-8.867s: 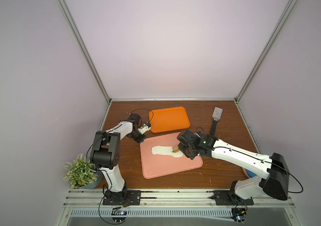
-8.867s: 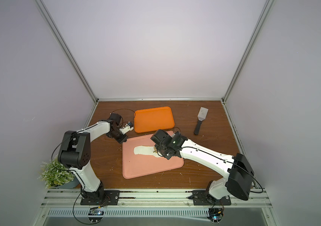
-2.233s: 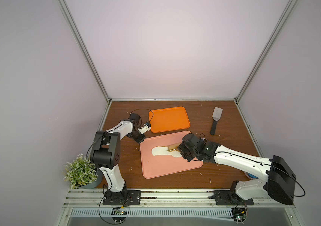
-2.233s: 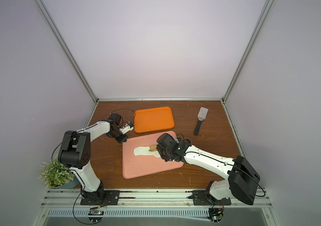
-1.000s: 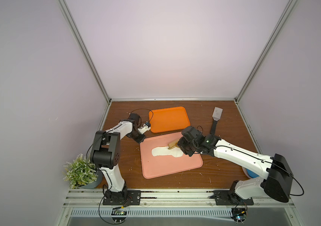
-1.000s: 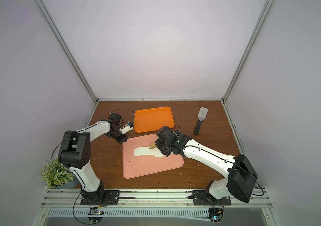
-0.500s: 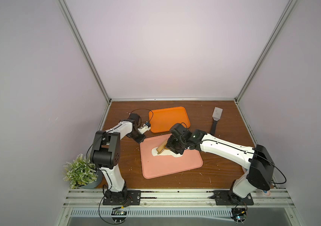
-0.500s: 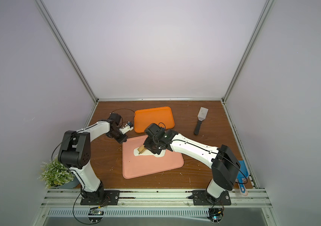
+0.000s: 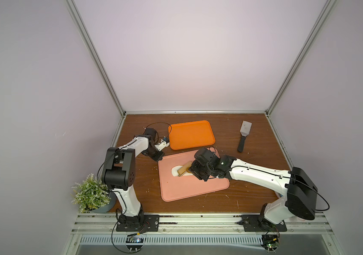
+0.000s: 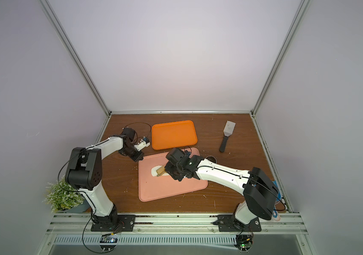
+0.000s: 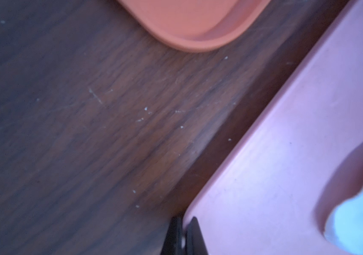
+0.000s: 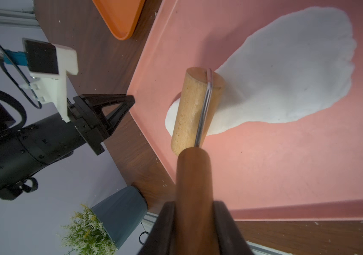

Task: Roll out the dumpling wrappers from the dough
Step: Flatten out the dough on the work surface.

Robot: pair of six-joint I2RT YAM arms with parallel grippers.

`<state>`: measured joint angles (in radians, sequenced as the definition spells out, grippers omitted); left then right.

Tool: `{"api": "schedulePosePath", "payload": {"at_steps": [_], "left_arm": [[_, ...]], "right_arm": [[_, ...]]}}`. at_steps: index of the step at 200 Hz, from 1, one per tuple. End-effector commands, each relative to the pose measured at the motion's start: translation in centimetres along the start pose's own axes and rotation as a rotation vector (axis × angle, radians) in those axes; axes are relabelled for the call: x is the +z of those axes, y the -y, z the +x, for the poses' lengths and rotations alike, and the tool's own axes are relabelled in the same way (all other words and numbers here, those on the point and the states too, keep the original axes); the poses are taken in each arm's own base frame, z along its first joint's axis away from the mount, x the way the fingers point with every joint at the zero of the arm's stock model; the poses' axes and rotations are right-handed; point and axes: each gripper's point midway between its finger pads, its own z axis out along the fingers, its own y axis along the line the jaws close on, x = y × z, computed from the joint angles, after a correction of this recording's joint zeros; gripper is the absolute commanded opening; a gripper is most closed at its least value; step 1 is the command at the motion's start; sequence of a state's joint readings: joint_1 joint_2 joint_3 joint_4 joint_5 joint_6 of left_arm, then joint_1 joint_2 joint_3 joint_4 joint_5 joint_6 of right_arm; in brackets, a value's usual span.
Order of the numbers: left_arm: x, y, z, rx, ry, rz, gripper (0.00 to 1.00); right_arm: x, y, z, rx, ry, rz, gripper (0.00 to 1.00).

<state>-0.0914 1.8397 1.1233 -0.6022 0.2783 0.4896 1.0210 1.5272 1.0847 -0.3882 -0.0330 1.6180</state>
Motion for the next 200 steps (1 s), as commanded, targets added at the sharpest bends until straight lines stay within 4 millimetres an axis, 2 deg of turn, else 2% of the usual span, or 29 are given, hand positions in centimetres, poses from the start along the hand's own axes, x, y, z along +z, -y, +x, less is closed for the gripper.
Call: {"api": "schedulePosePath", "payload": {"at_steps": [1, 34, 87, 145, 200], "left_arm": [[5.2, -1.7, 4.6, -0.077, -0.139, -0.077, 0.00], [5.3, -2.5, 5.1, -0.093, -0.147, -0.133, 0.00], [5.3, -2.9, 5.2, -0.112, -0.140, -0.152, 0.00], [5.3, -3.4, 5.3, -0.135, -0.138, -0.157, 0.00], [5.2, -3.5, 5.3, -0.139, -0.139, -0.155, 0.00]], "right_arm": [[-0.3, 6.5, 0.4, 0.056, 0.003, 0.209, 0.00], [-1.2, 8.7, 0.8, 0.003, -0.024, 0.303, 0.00], [-1.1, 13.2, 1.8, 0.002, -0.088, 0.406, 0.00], [-3.7, 16.4, 1.6, 0.046, -0.068, 0.447, 0.00], [-4.7, 20.6, 2.2, 0.073, -0.103, 0.539, 0.00]]}}
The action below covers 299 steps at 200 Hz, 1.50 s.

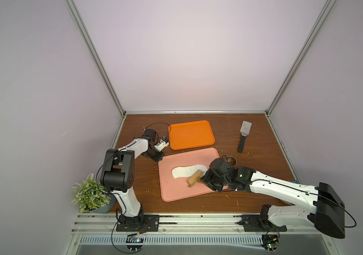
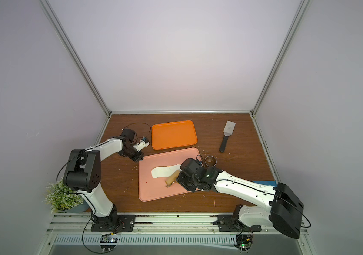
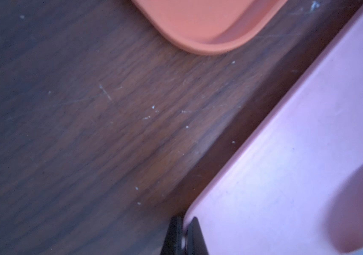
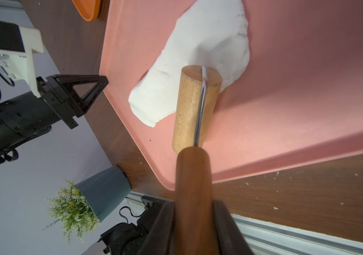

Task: Roll out the dumpling wrappers from the dough
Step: Flatten out the dough on the work surface.

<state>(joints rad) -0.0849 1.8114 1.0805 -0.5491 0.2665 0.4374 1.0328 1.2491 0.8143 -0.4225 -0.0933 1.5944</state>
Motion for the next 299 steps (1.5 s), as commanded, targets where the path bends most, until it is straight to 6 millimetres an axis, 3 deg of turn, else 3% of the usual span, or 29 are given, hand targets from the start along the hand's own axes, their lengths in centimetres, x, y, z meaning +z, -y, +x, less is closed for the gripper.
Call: {"api": "schedulePosePath", "payload": {"at_steps": [1, 23, 48, 68, 99, 120, 144, 172, 199, 242, 270, 299], "left_arm": [[5.3, -3.2, 5.1, -0.086, -0.164, -0.129, 0.00], [5.3, -3.2, 5.2, -0.085, -0.164, -0.126, 0.00], [5.3, -3.1, 5.2, -0.087, -0.164, -0.121, 0.00], [5.3, -3.0, 5.1, -0.086, -0.160, -0.112, 0.00], [5.3, -2.7, 5.0, -0.083, -0.157, -0.097, 0.00], [5.3, -2.6, 5.0, -0.081, -0.154, -0.094, 0.00], [5.2, -2.4, 5.0, -0.078, -0.151, -0.087, 0.00], [5.3, -2.4, 5.0, -0.076, -0.152, -0.085, 0.00], [5.2, -2.4, 5.0, -0.077, -0.152, -0.086, 0.00], [5.2, -2.5, 5.1, -0.079, -0.155, -0.090, 0.00], [5.2, -2.8, 5.1, -0.082, -0.157, -0.107, 0.00], [5.0, -3.1, 5.1, -0.088, -0.159, -0.123, 0.00]], "right_arm": [[-1.0, 13.5, 1.3, 0.120, -0.047, 0.508, 0.00], [-2.0, 13.6, 0.9, 0.111, -0.022, 0.518, 0.00], [-3.0, 11.3, -0.1, 0.070, 0.033, 0.474, 0.00], [-3.1, 7.2, -0.9, -0.002, 0.064, 0.383, 0.00], [-3.2, -1.6, -1.4, -0.101, 0.093, 0.171, 0.00], [-4.0, -5.7, -2.1, -0.161, 0.139, 0.080, 0.00], [-5.2, -8.6, -3.3, -0.162, 0.209, 0.009, 0.00], [-5.6, -10.0, -4.3, -0.125, 0.226, -0.053, 0.00], [-4.6, -8.8, -5.4, -0.058, 0.256, -0.037, 0.00], [-0.7, -6.0, -5.5, 0.022, 0.208, -0.038, 0.00], [0.3, -1.2, -4.9, 0.088, 0.179, 0.070, 0.00], [-1.1, 5.9, -3.9, 0.237, 0.180, 0.199, 0.00]]}}
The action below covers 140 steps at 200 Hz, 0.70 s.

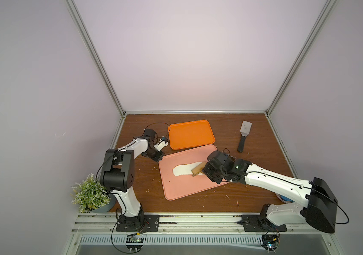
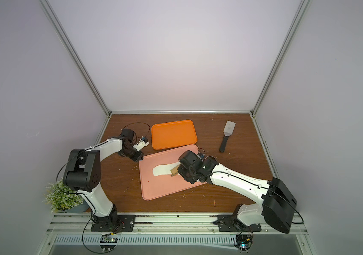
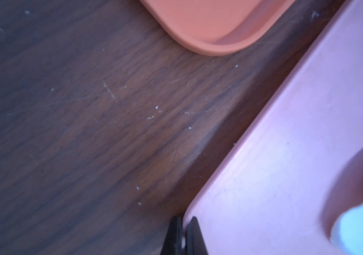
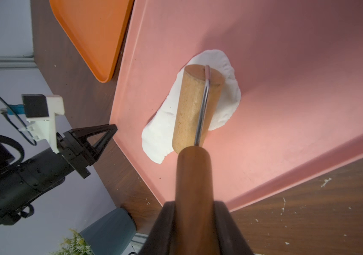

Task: Roll out the dumpling wrappers from the dough
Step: Flatten out the dough on the work surface.

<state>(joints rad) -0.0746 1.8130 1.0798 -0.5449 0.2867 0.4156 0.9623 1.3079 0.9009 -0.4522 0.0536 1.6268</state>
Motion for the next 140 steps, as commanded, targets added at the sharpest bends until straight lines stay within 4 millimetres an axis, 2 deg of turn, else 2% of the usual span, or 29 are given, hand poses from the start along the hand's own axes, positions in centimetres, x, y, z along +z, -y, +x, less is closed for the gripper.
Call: {"api": "schedulePosePath", "payload": {"at_steps": [1, 20, 41, 62, 73, 88, 98, 140], "left_arm": [[4.9, -3.3, 5.1, -0.057, -0.167, -0.142, 0.00], [4.8, -3.5, 5.0, -0.063, -0.164, -0.148, 0.00], [4.9, -3.6, 5.2, -0.067, -0.169, -0.147, 0.00], [4.9, -3.6, 5.3, -0.067, -0.171, -0.146, 0.00], [4.9, -3.6, 5.2, -0.068, -0.170, -0.146, 0.00], [4.9, -3.4, 5.2, -0.065, -0.168, -0.137, 0.00], [4.9, -3.2, 5.1, -0.064, -0.164, -0.127, 0.00], [4.9, -2.7, 5.1, -0.059, -0.156, -0.097, 0.00]], "right_arm": [[-0.8, 8.0, 0.1, 0.131, 0.004, 0.217, 0.00], [-2.0, 10.7, 0.1, 0.188, 0.012, 0.258, 0.00], [-3.1, 12.4, 0.0, 0.200, 0.019, 0.306, 0.00], [-3.5, 13.6, 0.0, 0.171, 0.015, 0.360, 0.00], [-3.5, 13.0, -0.1, 0.129, 0.012, 0.345, 0.00], [-3.6, 11.2, -0.4, 0.073, 0.018, 0.311, 0.00], [-3.8, 9.1, -0.8, 0.036, 0.032, 0.268, 0.00], [-4.7, -2.6, -1.3, -0.073, 0.064, -0.046, 0.00]]}}
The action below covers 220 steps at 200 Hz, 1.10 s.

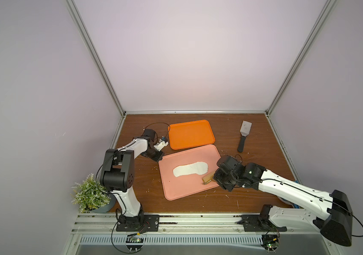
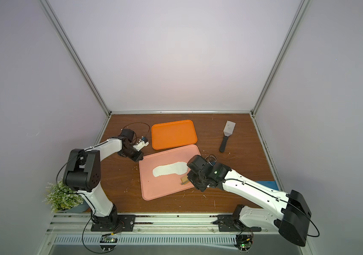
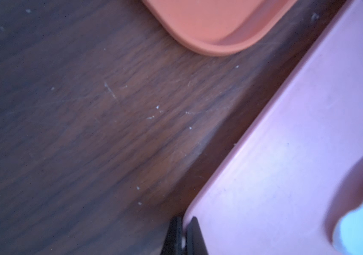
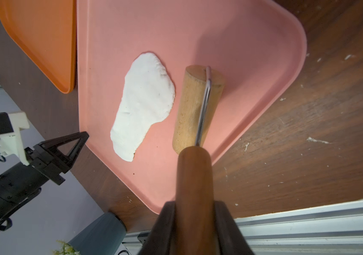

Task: Roll out the dumpling wrappers from the dough
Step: Flatten out the dough on the work surface.

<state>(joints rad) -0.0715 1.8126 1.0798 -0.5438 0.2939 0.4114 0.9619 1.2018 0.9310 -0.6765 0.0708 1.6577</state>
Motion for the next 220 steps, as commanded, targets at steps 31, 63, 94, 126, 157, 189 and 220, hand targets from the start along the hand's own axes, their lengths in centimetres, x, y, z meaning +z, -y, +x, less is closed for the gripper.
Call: {"api": "schedulePosePath", "payload": {"at_steps": [31, 63, 94, 126, 157, 189, 220], "left_arm": [[4.9, -2.5, 5.0, -0.051, -0.153, -0.089, 0.00], [5.0, -2.5, 5.1, -0.051, -0.156, -0.092, 0.00], [5.0, -2.7, 5.1, -0.050, -0.158, -0.100, 0.00], [5.0, -3.0, 5.2, -0.055, -0.165, -0.119, 0.00], [4.9, -3.2, 5.2, -0.060, -0.165, -0.129, 0.00], [4.9, -3.5, 5.2, -0.066, -0.163, -0.138, 0.00], [4.9, -3.8, 5.3, -0.069, -0.164, -0.145, 0.00]], "right_arm": [[-2.2, -10.1, -0.4, -0.128, 0.050, -0.216, 0.00], [-0.7, -11.7, -0.2, -0.114, 0.048, -0.216, 0.00], [3.0, -9.7, 0.5, -0.079, 0.009, -0.130, 0.00], [6.0, -4.8, 2.0, -0.025, -0.068, -0.009, 0.00], [6.5, 3.0, 2.4, 0.041, -0.098, 0.194, 0.00], [5.0, 7.5, 2.1, 0.085, -0.091, 0.276, 0.00], [3.9, 9.6, 1.9, 0.083, -0.085, 0.328, 0.00]]}}
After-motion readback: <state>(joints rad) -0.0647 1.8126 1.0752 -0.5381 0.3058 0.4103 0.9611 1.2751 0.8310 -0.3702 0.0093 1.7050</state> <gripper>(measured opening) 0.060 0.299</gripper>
